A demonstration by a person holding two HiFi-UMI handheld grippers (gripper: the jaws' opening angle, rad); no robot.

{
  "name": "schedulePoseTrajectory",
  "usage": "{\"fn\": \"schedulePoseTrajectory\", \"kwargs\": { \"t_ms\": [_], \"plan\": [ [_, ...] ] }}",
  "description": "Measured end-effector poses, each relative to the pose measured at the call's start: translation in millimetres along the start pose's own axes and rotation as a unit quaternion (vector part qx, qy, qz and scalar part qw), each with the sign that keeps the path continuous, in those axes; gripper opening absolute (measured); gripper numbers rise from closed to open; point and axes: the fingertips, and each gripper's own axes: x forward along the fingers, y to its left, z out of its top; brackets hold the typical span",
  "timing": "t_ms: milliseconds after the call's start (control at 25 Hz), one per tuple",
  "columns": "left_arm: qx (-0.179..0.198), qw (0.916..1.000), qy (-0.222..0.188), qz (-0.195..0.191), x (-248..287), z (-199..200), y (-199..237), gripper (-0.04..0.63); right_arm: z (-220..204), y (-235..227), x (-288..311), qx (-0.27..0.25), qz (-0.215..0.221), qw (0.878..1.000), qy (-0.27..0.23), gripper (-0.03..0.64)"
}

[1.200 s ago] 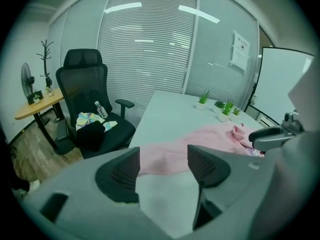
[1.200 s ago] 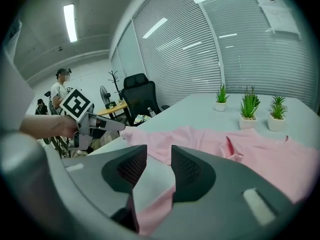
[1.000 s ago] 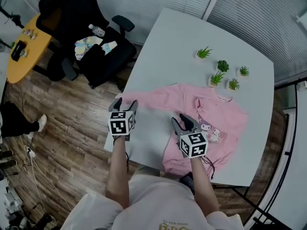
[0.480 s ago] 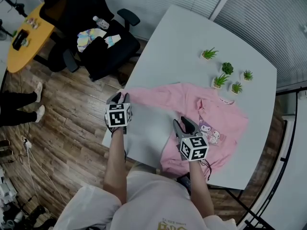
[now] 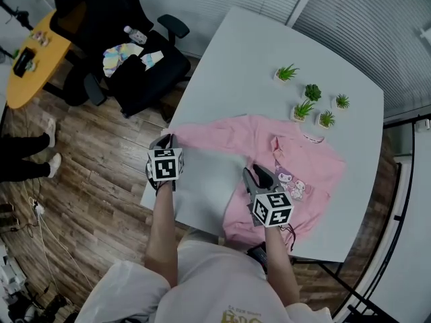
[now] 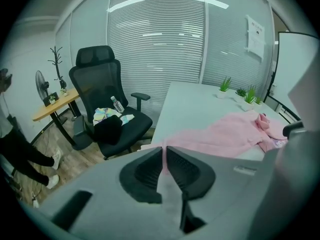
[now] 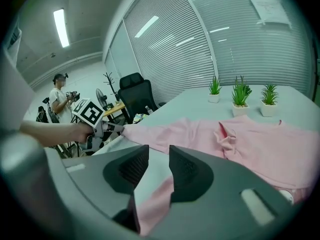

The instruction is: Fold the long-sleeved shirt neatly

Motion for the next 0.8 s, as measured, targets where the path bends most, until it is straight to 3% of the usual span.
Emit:
{"fn": "schedulePoseTrajectory", "kwargs": {
  "t_ms": [800],
  "plan": [
    [0.028,0.9961,-0.078,-0.03,-31,57,-54,0.029,15,-31,-54,0.025,-0.045,0.998,-0.045,0.135]
  ]
}}
